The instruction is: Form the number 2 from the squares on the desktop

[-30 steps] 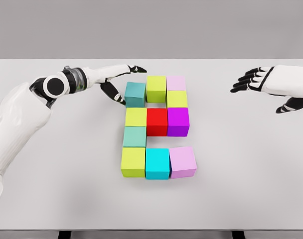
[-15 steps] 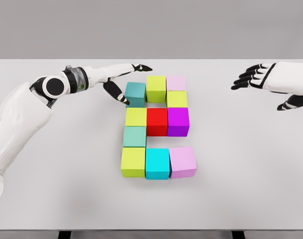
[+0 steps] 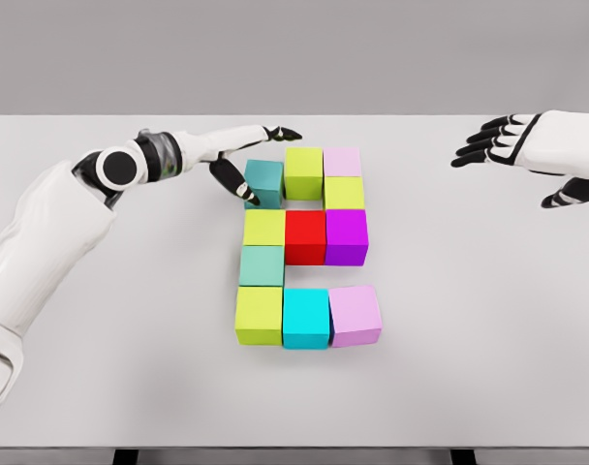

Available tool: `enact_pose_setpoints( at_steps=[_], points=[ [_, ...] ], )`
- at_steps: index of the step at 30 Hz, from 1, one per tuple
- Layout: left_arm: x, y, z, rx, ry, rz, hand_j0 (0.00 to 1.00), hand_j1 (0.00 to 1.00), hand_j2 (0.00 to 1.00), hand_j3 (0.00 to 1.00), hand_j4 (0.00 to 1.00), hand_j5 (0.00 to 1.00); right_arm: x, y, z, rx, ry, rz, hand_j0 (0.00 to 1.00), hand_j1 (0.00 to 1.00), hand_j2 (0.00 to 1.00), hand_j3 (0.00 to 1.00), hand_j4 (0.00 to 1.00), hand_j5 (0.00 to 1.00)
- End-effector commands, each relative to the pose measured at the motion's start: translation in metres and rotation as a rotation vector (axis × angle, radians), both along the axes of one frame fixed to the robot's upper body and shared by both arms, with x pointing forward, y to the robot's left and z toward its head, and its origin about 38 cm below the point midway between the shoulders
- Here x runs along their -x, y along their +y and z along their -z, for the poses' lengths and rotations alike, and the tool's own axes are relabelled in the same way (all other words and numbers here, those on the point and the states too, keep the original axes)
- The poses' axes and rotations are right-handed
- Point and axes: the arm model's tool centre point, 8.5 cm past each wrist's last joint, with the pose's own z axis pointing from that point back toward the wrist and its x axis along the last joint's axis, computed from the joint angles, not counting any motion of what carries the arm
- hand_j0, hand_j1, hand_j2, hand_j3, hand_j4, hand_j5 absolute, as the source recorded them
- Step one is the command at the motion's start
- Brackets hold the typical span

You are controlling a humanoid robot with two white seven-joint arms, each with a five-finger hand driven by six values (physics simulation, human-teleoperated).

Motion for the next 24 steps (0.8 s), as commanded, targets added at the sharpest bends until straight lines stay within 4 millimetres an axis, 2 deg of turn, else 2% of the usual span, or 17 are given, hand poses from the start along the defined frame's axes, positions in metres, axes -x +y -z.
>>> enact_pose_setpoints(
  at_steps=[1,10,18,24],
  points=[
    [-0.001,-0.002,0.002,0.009,0.009,-0.004,1.0,1.0,1.0,1.0,1.0,1.0,0.0,-0.001,-0.001,-0.002,-0.001,0.004,1.0,1.0,1.0,1.0,1.0,1.0],
    [-0.003,-0.007,0.001,0.041,0.013,-0.008,1.0,1.0,1.0,1.0,1.0,1.0,0.0,-0.004,-0.012,-0.006,-0.032,0.013,1.0,1.0,1.0,1.0,1.0,1.0],
    [-0.007,-0.008,0.008,0.051,0.039,-0.03,1.0,1.0,1.0,1.0,1.0,1.0,0.002,0.001,-0.011,-0.005,-0.031,-0.003,1.0,1.0,1.0,1.0,1.0,1.0],
    [-0.011,-0.011,0.006,0.06,0.042,-0.038,1.0,1.0,1.0,1.0,1.0,1.0,0.002,0.001,-0.011,-0.007,-0.031,-0.004,1.0,1.0,1.0,1.0,1.0,1.0]
  ],
)
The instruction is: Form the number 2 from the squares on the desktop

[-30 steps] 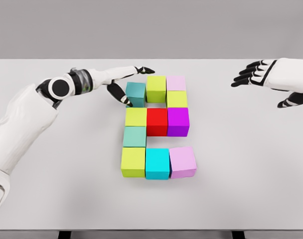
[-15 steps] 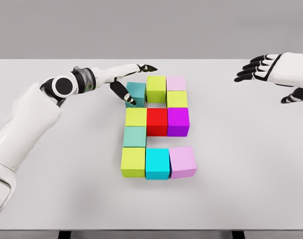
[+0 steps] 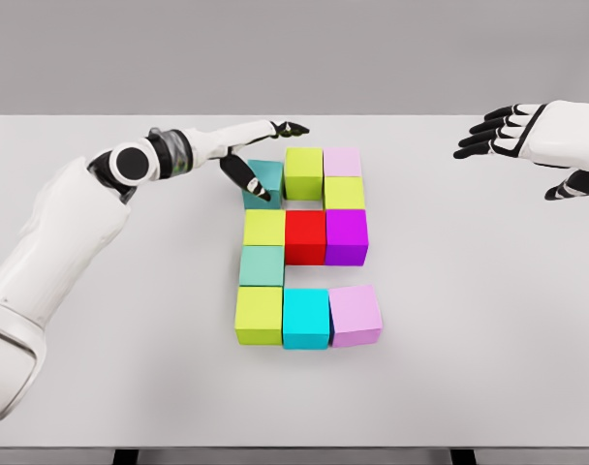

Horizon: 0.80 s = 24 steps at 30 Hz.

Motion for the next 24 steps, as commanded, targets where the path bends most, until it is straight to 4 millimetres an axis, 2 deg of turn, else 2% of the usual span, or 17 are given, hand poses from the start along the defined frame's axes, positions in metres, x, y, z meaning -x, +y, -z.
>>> enact_pose_setpoints(
  at_steps=[1,11,24],
  points=[
    [-0.0009,0.0001,0.0015,0.01,0.009,-0.008,1.0,1.0,1.0,1.0,1.0,1.0,0.0001,0.0003,-0.0006,-0.005,0.001,0.001,1.0,1.0,1.0,1.0,1.0,1.0],
    [-0.0076,0.0017,0.0008,0.005,0.018,-0.03,1.0,1.0,1.0,1.0,1.0,1.0,0.0004,0.0,0.0003,-0.004,0.004,0.001,1.0,1.0,1.0,1.0,1.0,1.0],
    [-0.0103,-0.0071,0.0029,0.013,0.033,-0.029,1.0,1.0,1.0,1.0,1.0,1.0,0.0004,0.0001,0.0012,-0.004,0.005,0.001,1.0,1.0,1.0,1.0,1.0,1.0]
  ],
)
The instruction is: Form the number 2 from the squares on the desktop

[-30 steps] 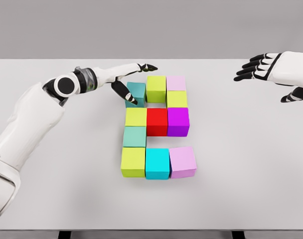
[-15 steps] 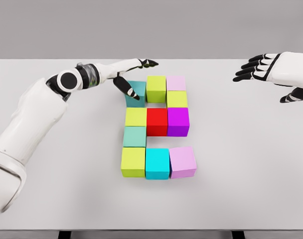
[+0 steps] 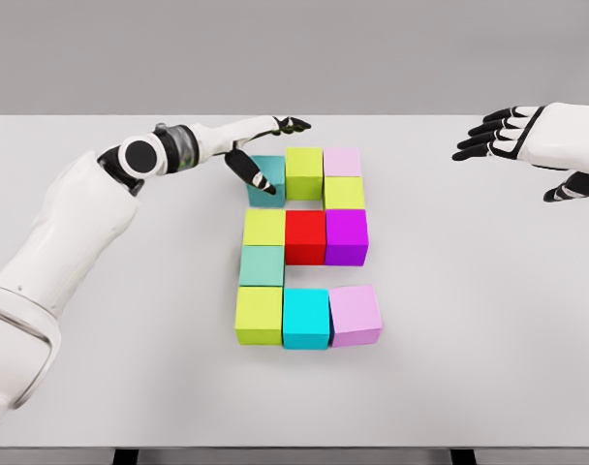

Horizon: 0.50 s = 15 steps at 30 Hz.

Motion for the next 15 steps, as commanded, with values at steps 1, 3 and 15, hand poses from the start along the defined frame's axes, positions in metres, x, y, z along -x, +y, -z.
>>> enact_pose_setpoints(
  at_steps=[1,3,15],
  points=[
    [-0.0004,0.0007,0.0014,0.006,0.006,-0.005,1.0,1.0,1.0,1.0,1.0,1.0,-0.0001,-0.0001,-0.0005,-0.005,0.001,0.002,1.0,1.0,1.0,1.0,1.0,1.0],
    [-0.0007,-0.0013,0.0023,0.008,0.008,-0.005,1.0,1.0,1.0,1.0,1.0,1.0,-0.0002,0.0004,-0.0004,-0.007,0.002,0.001,1.0,1.0,1.0,1.0,1.0,1.0],
    [-0.0055,-0.0028,0.0,0.011,0.005,-0.021,1.0,1.0,1.0,1.0,1.0,1.0,-0.0008,0.0022,-0.0002,-0.012,0.0,-0.003,1.0,1.0,1.0,1.0,1.0,1.0]
  ],
)
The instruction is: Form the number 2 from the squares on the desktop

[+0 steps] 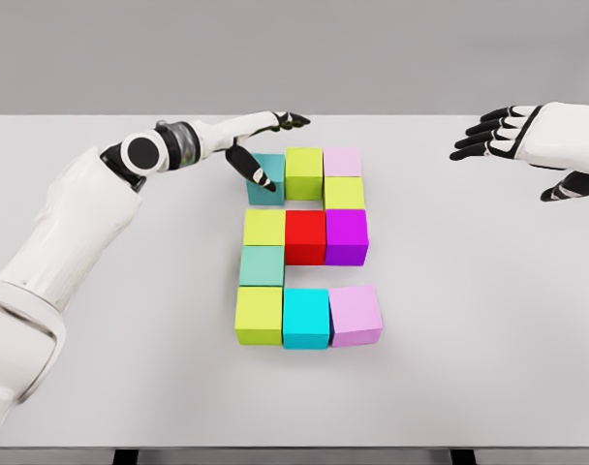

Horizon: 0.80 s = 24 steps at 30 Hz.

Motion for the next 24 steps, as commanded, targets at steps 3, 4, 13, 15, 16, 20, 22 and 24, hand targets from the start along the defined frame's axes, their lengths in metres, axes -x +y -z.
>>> enact_pose_setpoints(
  at_steps=[3,4,13,15,16,20,22,24],
  points=[
    [0.0,-0.0024,0.0011,0.007,0.004,-0.001,1.0,1.0,1.0,1.0,1.0,1.0,-0.0001,-0.0001,-0.0005,-0.005,0.002,0.002,1.0,1.0,1.0,1.0,1.0,1.0],
    [0.0,-0.0024,0.0011,0.007,0.004,-0.001,1.0,1.0,1.0,1.0,1.0,1.0,-0.0001,-0.0001,-0.0005,-0.005,0.002,0.002,1.0,1.0,1.0,1.0,1.0,1.0],
    [0.0002,-0.0039,0.0031,0.011,0.007,0.002,1.0,1.0,1.0,1.0,1.0,1.0,-0.0002,0.0,-0.0011,-0.005,0.0,0.002,1.0,1.0,1.0,1.0,1.0,1.0],
    [0.0004,-0.005,0.0008,0.012,0.001,0.007,1.0,1.0,1.0,1.0,1.0,1.0,-0.0002,0.0,-0.0011,-0.005,0.0,0.002,1.0,1.0,1.0,1.0,1.0,1.0],
    [0.0011,-0.0056,0.0004,0.011,-0.001,0.011,1.0,1.0,1.0,1.0,1.0,1.0,-0.0002,0.0,-0.0011,-0.005,0.0,0.002,1.0,1.0,1.0,1.0,1.0,1.0],
    [0.001,-0.0036,-0.0025,0.015,-0.007,0.011,1.0,1.0,1.0,1.0,1.0,1.0,-0.0002,0.0,-0.0011,-0.005,0.0,0.002,1.0,1.0,1.0,1.0,1.0,1.0],
    [0.001,-0.004,-0.0029,0.017,-0.008,0.012,1.0,1.0,1.0,1.0,1.0,1.0,-0.0002,-0.0001,-0.0016,-0.006,-0.001,0.002,1.0,1.0,1.0,1.0,1.0,1.0],
    [0.0019,-0.0048,-0.0024,0.018,-0.008,0.015,1.0,1.0,1.0,1.0,1.0,1.0,-0.0003,0.0004,-0.0009,-0.007,0.0,0.001,1.0,1.0,1.0,1.0,1.0,1.0]
  ],
)
